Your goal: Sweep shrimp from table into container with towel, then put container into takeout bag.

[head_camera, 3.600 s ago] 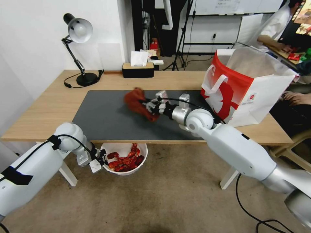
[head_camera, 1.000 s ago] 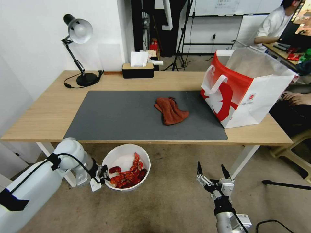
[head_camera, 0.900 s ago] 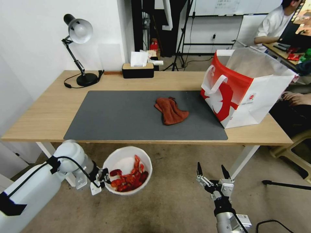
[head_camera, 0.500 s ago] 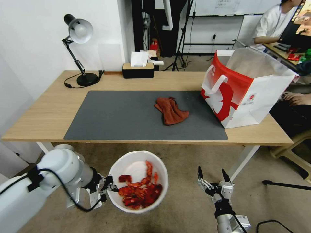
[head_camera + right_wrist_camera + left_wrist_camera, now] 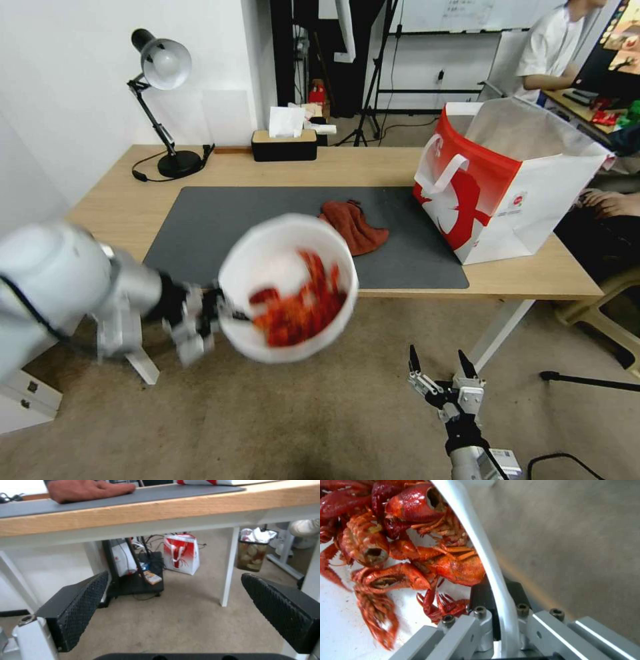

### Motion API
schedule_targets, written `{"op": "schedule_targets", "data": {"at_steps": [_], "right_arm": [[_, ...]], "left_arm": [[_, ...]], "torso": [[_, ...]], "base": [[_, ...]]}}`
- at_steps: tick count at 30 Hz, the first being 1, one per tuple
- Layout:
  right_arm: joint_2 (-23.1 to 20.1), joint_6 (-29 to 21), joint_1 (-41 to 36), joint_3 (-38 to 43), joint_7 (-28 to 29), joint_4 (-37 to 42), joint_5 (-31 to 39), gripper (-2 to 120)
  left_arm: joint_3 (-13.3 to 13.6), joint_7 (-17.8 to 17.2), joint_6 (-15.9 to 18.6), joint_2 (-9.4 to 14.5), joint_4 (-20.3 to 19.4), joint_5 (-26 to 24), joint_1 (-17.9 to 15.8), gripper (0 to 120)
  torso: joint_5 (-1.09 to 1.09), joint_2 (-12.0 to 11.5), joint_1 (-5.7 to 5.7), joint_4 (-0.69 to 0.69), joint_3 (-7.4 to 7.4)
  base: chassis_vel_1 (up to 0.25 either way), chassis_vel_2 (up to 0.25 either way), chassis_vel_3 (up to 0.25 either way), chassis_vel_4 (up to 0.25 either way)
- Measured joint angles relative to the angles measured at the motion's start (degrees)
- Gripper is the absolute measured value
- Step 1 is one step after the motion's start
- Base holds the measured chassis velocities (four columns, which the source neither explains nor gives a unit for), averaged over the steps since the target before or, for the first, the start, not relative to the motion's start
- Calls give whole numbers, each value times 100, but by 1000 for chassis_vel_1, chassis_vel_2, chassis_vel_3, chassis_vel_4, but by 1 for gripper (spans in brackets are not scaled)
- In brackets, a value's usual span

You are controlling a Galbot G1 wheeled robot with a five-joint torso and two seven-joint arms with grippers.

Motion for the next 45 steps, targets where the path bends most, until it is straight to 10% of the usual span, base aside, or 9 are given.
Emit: {"op": "schedule_targets", "data": {"at_steps": [8, 16, 18, 33, 45], "right_arm": [[99, -84, 56, -51, -21, 27, -151, 100], [192, -125, 85, -79, -54, -20, -283, 100], [260, -129, 105, -116, -68, -84, -363, 100], [414, -145, 185, -146, -130, -364, -447, 100], [434, -159, 203, -127, -158, -456, -447, 100]], "left_arm": [[2159, -132, 247, -884, 1375, -353, -2505, 0], [3344, -339, 210, -1787, 2680, -317, -3913, 0], [3677, -405, 111, -2379, 3358, -175, -4424, 0], [4252, -1102, 205, -4941, 5442, 150, -5577, 0], [4350, -1700, 129, -6309, 6537, 339, -6019, 0]], "torso": [[0, 0, 0, -4, 1], [2, -1, 0, -2, 1], [2, -1, 0, 2, 1], [2, -1, -1, 0, 0], [4, 0, -1, -5, 0]], "base": [[0, 0, 0, 0], [0, 0, 0, 0], [0, 0, 0, 0], [0, 0, 0, 0], [0, 0, 0, 0]]}}
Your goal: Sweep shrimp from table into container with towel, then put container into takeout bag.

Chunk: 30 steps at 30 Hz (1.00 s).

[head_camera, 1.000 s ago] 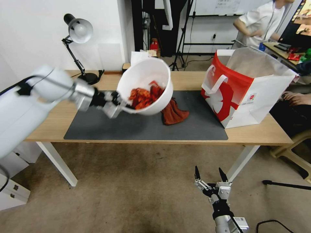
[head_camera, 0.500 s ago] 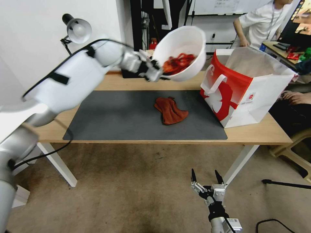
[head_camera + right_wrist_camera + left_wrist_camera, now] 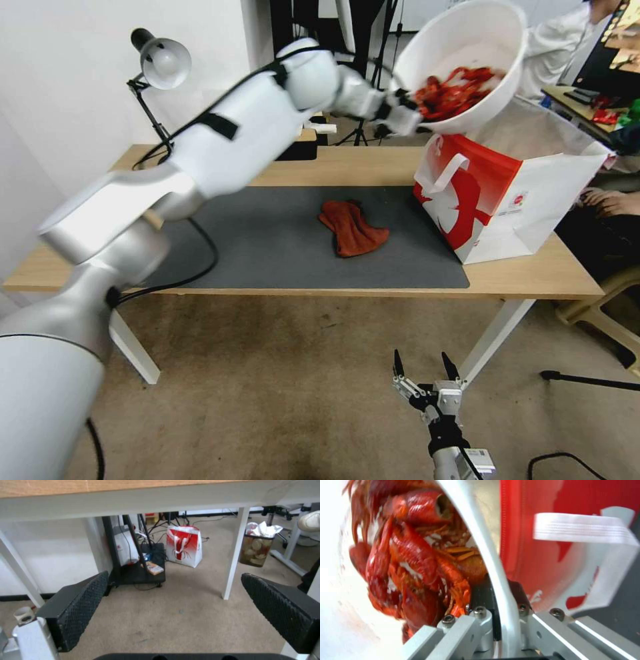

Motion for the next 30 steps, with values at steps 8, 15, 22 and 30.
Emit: {"op": "schedule_targets", "data": {"at_steps": [8, 15, 22, 30], "right_arm": [[29, 4, -62, 48, -43, -47, 7, 100], [34, 173, -86, 50, -98, -140, 25, 100], [18, 194, -62, 37, -127, -167, 33, 100], [8, 202, -55, 33, -140, -178, 38, 100]], "left_arm": [[77, -9, -111, -728, 794, 168, -125, 0], [612, -8, -25, -877, 709, 113, -185, 0], [779, -141, 83, -856, 587, 121, -199, 7], [797, -184, 103, -827, 558, 65, -227, 35]], "torso": [[-3, 0, 0, 5, 0], [-3, 0, -1, 4, -1], [-4, 0, -1, 4, 0], [-4, 0, -1, 4, 0]], "base": [[0, 0, 0, 0], [0, 0, 0, 0], [0, 0, 0, 0], [0, 0, 0, 0]]}}
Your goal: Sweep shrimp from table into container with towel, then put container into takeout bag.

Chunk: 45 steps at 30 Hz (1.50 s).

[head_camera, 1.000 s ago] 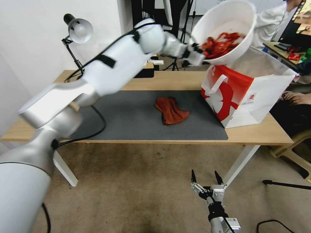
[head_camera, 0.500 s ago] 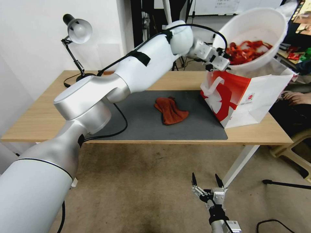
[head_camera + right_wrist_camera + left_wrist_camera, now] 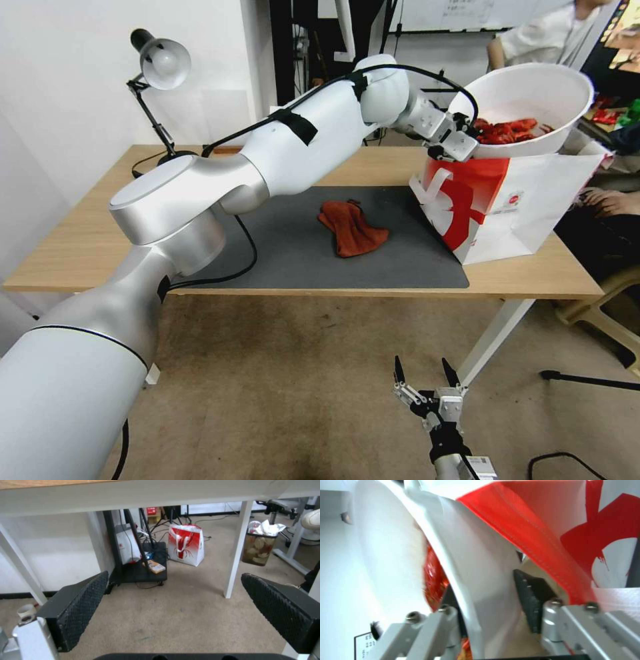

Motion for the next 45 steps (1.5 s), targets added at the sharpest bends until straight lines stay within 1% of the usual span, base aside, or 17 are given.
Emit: {"op": "schedule_targets", "data": {"at_steps": [8, 16, 18, 19, 21, 22, 24, 25, 26, 28, 29, 30, 31, 33, 36, 41, 45], "right_arm": [[-13, 9, 14, -15, -14, -15, 1, 100], [-18, -14, 117, -97, -8, -46, 2, 100], [-2, -32, 130, -113, -8, -48, -3, 100], [-2, -32, 130, -113, -8, -48, -3, 100], [27, -35, 127, -136, -15, -67, -19, 100], [27, -35, 127, -136, -15, -67, -19, 100], [43, -35, 125, -151, -20, -78, -32, 100], [47, -36, 126, -167, -25, -80, -48, 100], [47, -36, 126, -167, -25, -80, -48, 100], [49, -43, 130, -179, -28, -80, -65, 100], [49, -43, 130, -179, -28, -80, -65, 100], [50, -47, 129, -179, -28, -80, -68, 100], [50, -47, 129, -179, -28, -80, -68, 100], [58, -48, 125, -179, -30, -79, -76, 100], [65, -48, 116, -178, -31, -73, -85, 100], [79, -48, 94, -177, -46, -61, -101, 100], [81, -48, 76, -176, -42, 9, -94, 100]], "left_arm": [[-74, -149, 81, 12, 16, -162, -25, 62], [81, -366, 579, 159, -164, -1109, -138, 90], [420, -1011, 1198, 349, -445, -2226, -162, 98], [420, -1011, 1198, 349, -445, -2226, -162, 98], [729, -2101, 1796, 491, -725, -3492, -99, 100], [729, -2101, 1796, 491, -725, -3492, -99, 100], [855, -3088, 2139, 524, -899, -4648, 30, 100], [813, -4029, 2438, 495, -1021, -5750, 189, 100], [813, -4029, 2438, 495, -1021, -5750, 189, 100], [334, -5313, 3020, 372, -1232, -7564, 503, 100], [334, -5313, 3020, 372, -1232, -7564, 503, 100], [91, -5560, 3203, 340, -1299, -8170, 622, 100], [91, -5560, 3203, 340, -1299, -8170, 622, 100], [-164, -5648, 3333, 379, -1475, -9018, 769, 100], [-275, -5575, 3389, 417, -1604, -9253, 847, 100], [-436, -5429, 3386, 577, -2007, -9434, 1021, 100], [-560, -5422, 3225, 1055, -2637, -9265, 1261, 100]], "torso": [[0, 0, 0, -1, 0], [0, 0, 0, -1, 0], [0, 0, 0, 0, 0], [0, 0, 0, 0, 0], [-1, 0, 0, 1, 0], [-1, 0, 0, 1, 0], [-1, 0, 0, 0, 1], [0, 0, 1, -1, 1], [0, 0, 1, -1, 1], [0, 0, 1, -1, 1], [0, 0, 1, -1, 1], [0, 0, 0, -3, 1], [0, 0, 0, -3, 1], [0, 0, 1, -1, 1], [0, 0, 1, 0, 1], [0, 0, 0, -2, 0], [0, 0, 0, -4, 0]], "base": [[0, 0, 0, 0], [0, 0, 0, 0], [0, 0, 0, 0], [0, 0, 0, 0], [0, 0, 0, 0], [0, 0, 0, 0], [0, 0, 0, 0], [0, 0, 0, 0], [0, 0, 0, 0], [0, 0, 0, 0], [0, 0, 0, 0], [0, 0, 0, 0], [0, 0, 0, 0], [0, 0, 0, 0], [0, 0, 0, 0], [0, 0, 0, 0], [0, 0, 0, 0]]}}
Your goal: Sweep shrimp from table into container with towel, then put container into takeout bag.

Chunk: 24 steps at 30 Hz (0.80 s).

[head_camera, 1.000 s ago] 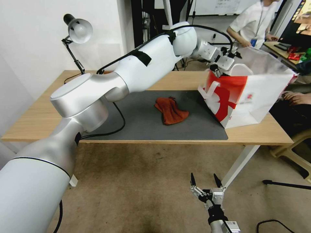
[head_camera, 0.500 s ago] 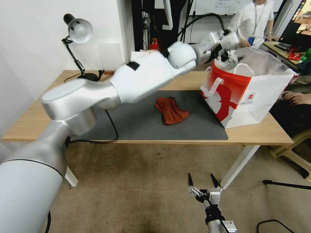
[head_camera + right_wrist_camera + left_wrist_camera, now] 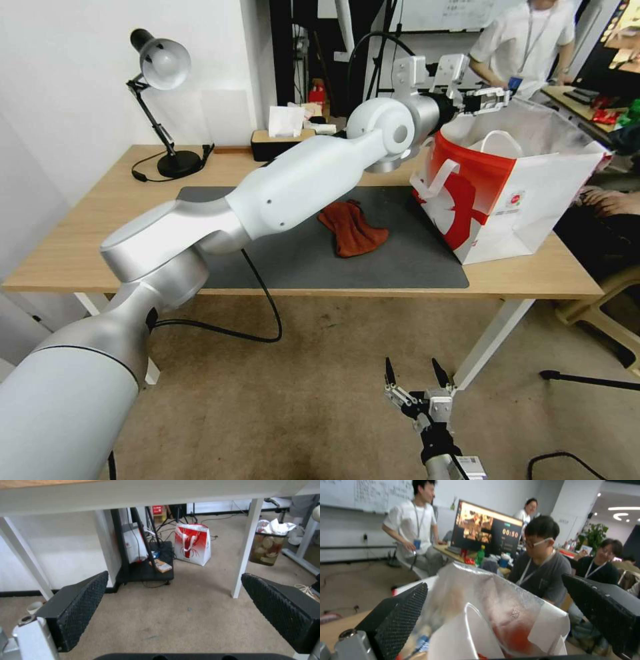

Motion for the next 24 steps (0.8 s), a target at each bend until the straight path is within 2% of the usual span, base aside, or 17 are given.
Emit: {"op": "schedule_targets", "data": {"at_steps": [2, 3, 6, 7, 10, 11, 12, 14, 15, 16, 17, 18, 19, 20, 21, 23, 24], "right_arm": [[-34, -72, -60, -4, 53, 214, 73, 100], [-34, -72, -60, -4, 53, 214, 73, 100], [-104, -157, -69, -1, 94, 415, 80, 100], [-104, -157, -69, -1, 94, 415, 80, 100], [-166, -239, -83, 19, 131, 571, 92, 100], [-166, -239, -83, 19, 131, 571, 92, 100], [-183, -254, -96, 26, 135, 603, 92, 100], [-205, -269, -130, 31, 139, 621, 90, 100], [-205, -269, -130, 31, 139, 621, 90, 100], [-215, -277, -157, 32, 139, 623, 83, 100], [-249, -279, -220, 32, 134, 651, 73, 100], [-249, -279, -220, 32, 134, 651, 73, 100], [-288, -280, -256, 44, 92, 692, 62, 100], [-300, -280, -257, 63, 71, 712, 55, 100], [-300, -280, -257, 63, 71, 712, 55, 100], [-330, -273, -256, 102, 28, 759, 48, 100], [-366, -267, -265, 127, 9, 810, 48, 100]], "left_arm": [[-3, -24, -184, 649, -715, 215, 285, 100], [-3, -24, -184, 649, -715, 215, 285, 100], [-163, -287, -300, 1316, -1543, 418, 828, 100], [-163, -287, -300, 1316, -1543, 418, 828, 100], [-654, -629, -302, 1906, -2419, 900, 1639, 100], [-654, -629, -302, 1906, -2419, 900, 1639, 100], [-909, -622, -259, 2189, -2768, 1130, 2047, 100], [-1371, -584, -173, 2608, -3168, 1529, 2710, 100], [-1371, -584, -173, 2608, -3168, 1529, 2710, 100], [-1624, -560, -152, 2826, -3340, 1751, 3075, 100], [-2301, -523, -130, 3171, -3671, 2357, 4087, 100], [-2301, -523, -130, 3171, -3671, 2357, 4087, 100], [-2933, -426, -140, 3273, -3872, 3022, 5059, 100], [-3249, -385, -177, 3286, -3960, 3323, 5484, 100], [-3249, -385, -177, 3286, -3960, 3323, 5484, 100], [-3771, -326, -318, 3267, -4131, 3888, 6289, 100], [-4185, -243, -518, 3199, -4232, 4422, 7068, 100]], "torso": [[-2, 0, 0, 5, 0], [-2, 0, 0, 5, 0], [-4, 0, 0, 7, 0], [-4, 0, 0, 7, 0], [-1, 0, 0, 2, 0], [-1, 0, 0, 2, 0], [-1, 0, 0, 2, 0], [-3, 0, 0, 3, 0], [-3, 0, 0, 3, 0], [-2, 0, -1, 5, -1], [-1, 0, 0, 4, -1], [-1, 0, 0, 4, -1], [-4, 0, -1, 2, 0], [-1, 0, -1, 2, 0], [-1, 0, -1, 2, 0], [1, 0, -1, 3, 0], [-2, 0, -1, 3, 0]], "base": [[0, 0, 0, 0], [0, 0, 0, 0], [0, 0, 0, 0], [0, 0, 0, 0], [0, 0, 0, 0], [0, 0, 0, 0], [0, 0, 0, 0], [0, 0, 0, 0], [0, 0, 0, 0], [0, 0, 0, 0], [0, 0, 0, 0], [0, 0, 0, 0], [0, 0, 0, 0], [0, 0, 0, 0], [0, 0, 0, 0], [0, 0, 0, 0], [0, 0, 0, 0]]}}
